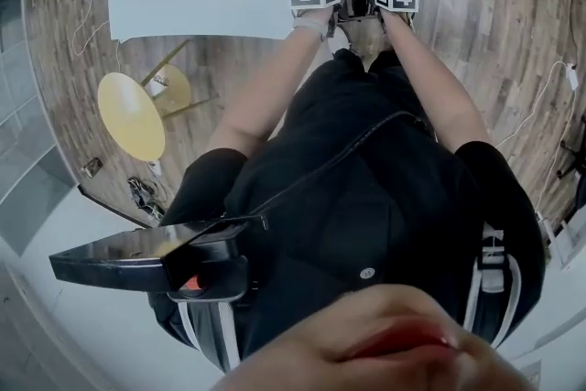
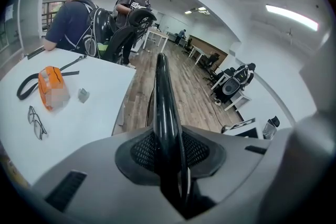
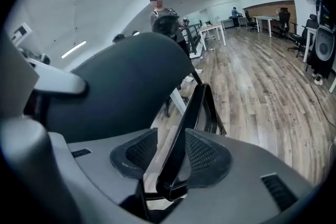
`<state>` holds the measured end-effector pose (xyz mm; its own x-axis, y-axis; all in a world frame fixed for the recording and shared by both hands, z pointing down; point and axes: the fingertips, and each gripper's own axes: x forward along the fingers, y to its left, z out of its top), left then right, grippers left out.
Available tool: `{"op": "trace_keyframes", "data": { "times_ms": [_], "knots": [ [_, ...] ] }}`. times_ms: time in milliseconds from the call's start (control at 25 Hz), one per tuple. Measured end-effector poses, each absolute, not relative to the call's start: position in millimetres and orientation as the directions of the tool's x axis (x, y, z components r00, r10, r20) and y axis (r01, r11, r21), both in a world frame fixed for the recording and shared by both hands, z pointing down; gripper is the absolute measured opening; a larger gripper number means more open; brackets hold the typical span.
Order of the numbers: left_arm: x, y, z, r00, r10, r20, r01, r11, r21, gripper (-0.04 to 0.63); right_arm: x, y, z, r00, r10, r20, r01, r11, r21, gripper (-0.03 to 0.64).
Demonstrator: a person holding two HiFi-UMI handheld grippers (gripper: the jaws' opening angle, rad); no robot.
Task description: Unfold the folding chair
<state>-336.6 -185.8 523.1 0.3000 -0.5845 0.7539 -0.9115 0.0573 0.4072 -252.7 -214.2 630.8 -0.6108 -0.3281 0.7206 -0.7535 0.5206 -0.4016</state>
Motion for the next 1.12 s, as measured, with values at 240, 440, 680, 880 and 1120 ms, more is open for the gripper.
{"op": "trace_keyframes", "data": {
  "times_ms": [240, 440, 680, 880, 1120],
  "knots": [
    [-331.2, -185.5, 520.4, 0.293, -0.570, 0.768, -0.915, 0.064, 0.397, 0.087, -266.5, -224.2, 686.9, -0.515, -0.312, 0.798, -0.822, 0.444, -0.357, 0.239],
    [-318.1, -188.9, 516.1, 0.297, -0.579, 0.759, -0.920, 0.041, 0.391, 0.087, -284.7, -229.9, 709.4, -0.518, -0.317, 0.795, -0.838, 0.375, -0.396, 0.275],
    [-306.8, -187.9, 512.9, 0.310, -0.579, 0.754, -0.924, 0.003, 0.382, 0.091, -299.8, -231.4, 731.9, -0.510, -0.296, 0.808, -0.841, 0.367, -0.397, 0.276],
    [-300.5, -187.9, 512.4, 0.324, -0.577, 0.749, -0.923, -0.021, 0.383, 0.094, -258.2, -246.7, 740.8, -0.328, -0.331, 0.885, -0.888, 0.427, -0.170, 0.272],
    [-307.9, -189.3, 511.6, 0.339, -0.585, 0.737, -0.919, -0.039, 0.392, 0.097, -282.8, -244.6, 739.7, -0.480, -0.317, 0.818, -0.852, 0.390, -0.349, 0.201]
  ]
}}
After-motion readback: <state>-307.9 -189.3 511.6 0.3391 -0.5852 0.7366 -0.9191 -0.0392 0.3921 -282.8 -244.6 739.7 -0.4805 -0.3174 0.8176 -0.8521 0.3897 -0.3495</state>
